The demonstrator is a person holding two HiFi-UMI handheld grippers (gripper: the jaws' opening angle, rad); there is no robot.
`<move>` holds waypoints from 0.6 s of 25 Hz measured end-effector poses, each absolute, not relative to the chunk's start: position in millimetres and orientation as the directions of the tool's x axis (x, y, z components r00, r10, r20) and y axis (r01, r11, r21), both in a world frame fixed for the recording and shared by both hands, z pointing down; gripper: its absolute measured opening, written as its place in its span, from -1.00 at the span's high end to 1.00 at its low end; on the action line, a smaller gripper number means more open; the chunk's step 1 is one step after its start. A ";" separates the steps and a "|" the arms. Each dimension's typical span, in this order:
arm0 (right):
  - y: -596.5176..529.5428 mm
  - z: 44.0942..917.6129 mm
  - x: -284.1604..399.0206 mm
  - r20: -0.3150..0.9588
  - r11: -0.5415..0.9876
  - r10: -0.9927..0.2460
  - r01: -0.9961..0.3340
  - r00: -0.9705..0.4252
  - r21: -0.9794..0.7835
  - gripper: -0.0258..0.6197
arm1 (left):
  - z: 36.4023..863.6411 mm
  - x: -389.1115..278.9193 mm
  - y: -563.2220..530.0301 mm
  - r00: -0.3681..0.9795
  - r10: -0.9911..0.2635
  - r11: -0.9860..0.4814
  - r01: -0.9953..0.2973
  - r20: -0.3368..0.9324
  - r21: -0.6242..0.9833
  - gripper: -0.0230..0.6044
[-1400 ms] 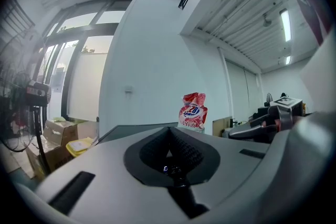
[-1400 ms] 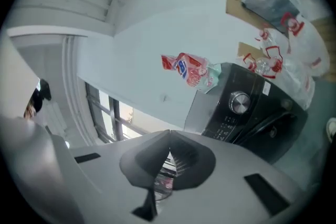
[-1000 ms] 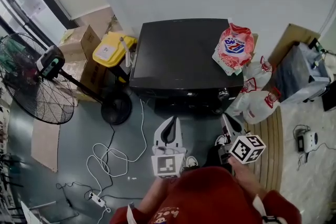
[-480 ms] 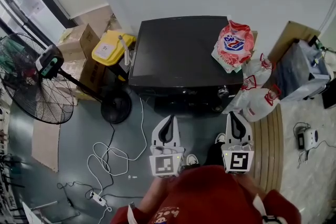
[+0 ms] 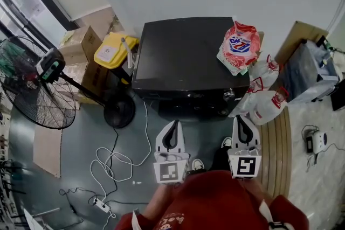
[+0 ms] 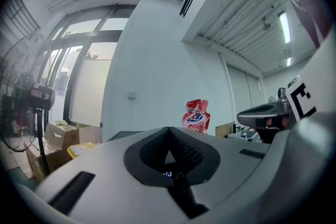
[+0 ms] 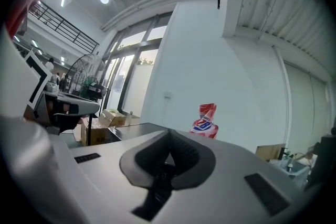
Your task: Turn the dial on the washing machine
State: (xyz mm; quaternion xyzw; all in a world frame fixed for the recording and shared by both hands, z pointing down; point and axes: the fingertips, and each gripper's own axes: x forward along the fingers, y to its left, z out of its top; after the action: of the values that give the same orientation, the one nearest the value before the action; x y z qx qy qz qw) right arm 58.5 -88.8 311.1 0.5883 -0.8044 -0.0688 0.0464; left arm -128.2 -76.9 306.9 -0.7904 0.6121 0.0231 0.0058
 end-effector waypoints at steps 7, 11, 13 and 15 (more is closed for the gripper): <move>-89.8 312.6 57.0 0.010 0.308 -0.951 -0.944 -0.309 0.116 0.90 | 310.9 -131.5 -76.4 0.244 -0.969 -0.245 -0.969 -0.039 0.034 0.90; -88.0 323.6 56.9 0.054 0.306 -0.952 -0.945 -0.301 0.120 0.90 | 308.6 -134.5 -76.3 0.242 -0.969 -0.244 -0.969 -0.048 0.033 0.90; -88.7 322.7 54.6 0.046 0.313 -0.950 -0.941 -0.310 0.127 0.90 | 308.1 -135.5 -76.4 0.239 -0.970 -0.241 -0.970 -0.051 0.036 0.90; -88.1 325.1 53.0 0.062 0.317 -0.948 -0.939 -0.312 0.134 0.90 | 307.7 -136.7 -76.2 0.238 -0.970 -0.240 -0.970 -0.054 0.035 0.90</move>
State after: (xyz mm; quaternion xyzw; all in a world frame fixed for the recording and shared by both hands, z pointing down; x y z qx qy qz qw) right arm 53.0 -88.1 325.1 0.5831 -0.8090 -0.0363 0.0646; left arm -136.7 -76.2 307.7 -0.7866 0.6166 0.0320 0.0032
